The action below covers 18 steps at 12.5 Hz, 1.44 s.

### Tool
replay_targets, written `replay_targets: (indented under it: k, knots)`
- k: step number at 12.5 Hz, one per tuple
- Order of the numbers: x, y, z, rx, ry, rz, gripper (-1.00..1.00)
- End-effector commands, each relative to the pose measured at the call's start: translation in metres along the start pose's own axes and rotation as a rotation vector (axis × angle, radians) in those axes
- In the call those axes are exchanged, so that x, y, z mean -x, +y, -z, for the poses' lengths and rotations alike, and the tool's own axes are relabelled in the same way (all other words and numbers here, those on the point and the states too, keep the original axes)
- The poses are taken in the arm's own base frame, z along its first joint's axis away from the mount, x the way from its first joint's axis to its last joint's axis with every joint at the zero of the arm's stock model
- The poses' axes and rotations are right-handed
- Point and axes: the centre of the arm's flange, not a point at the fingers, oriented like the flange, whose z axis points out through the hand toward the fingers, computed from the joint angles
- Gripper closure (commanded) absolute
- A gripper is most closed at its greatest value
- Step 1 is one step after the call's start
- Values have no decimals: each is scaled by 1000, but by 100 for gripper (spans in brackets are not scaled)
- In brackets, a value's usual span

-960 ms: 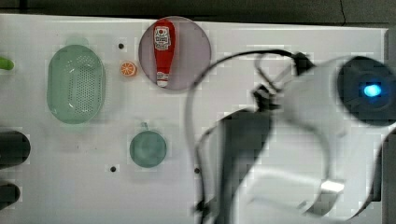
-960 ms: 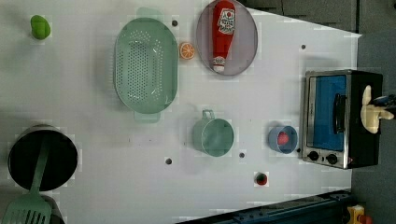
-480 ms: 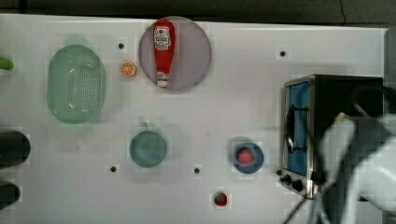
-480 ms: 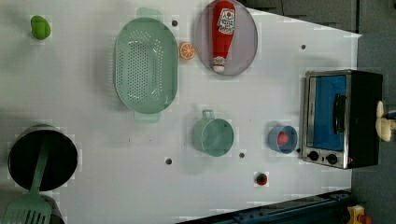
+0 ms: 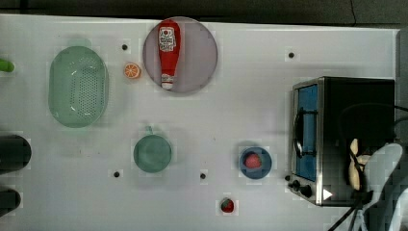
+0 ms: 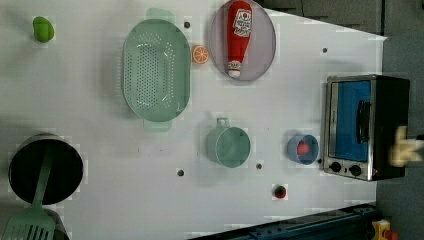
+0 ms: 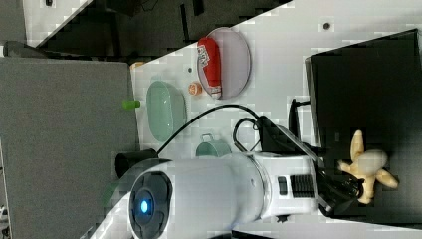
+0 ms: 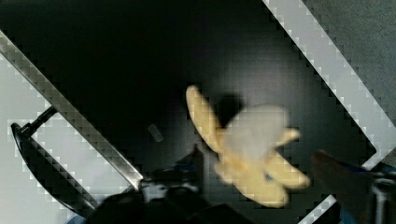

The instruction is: Pick banana from table and place on oven.

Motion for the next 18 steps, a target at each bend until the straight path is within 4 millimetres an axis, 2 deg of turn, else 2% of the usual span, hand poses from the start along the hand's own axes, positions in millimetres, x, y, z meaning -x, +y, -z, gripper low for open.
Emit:
replay_targets:
  k: [1,3,4,6,8,11,14,16,18]
  knots:
    - [-7,-51,26,-13,57,127,-100]
    - [-6,-66,38,-21,75,154,-100]
    - [-5,-76,52,-29,88,171,-100]
    - [5,-103,91,-63,112,153,-100]
    - [38,-137,126,-104,63,100,-100]
    - [104,-194,173,-113,-28,-88,-100]
    - [168,-244,214,-97,-37,-185,-100]
    - [200,-266,234,-103,-12,-219,-100]
    - [221,-276,242,-100,-2,-193,-100]
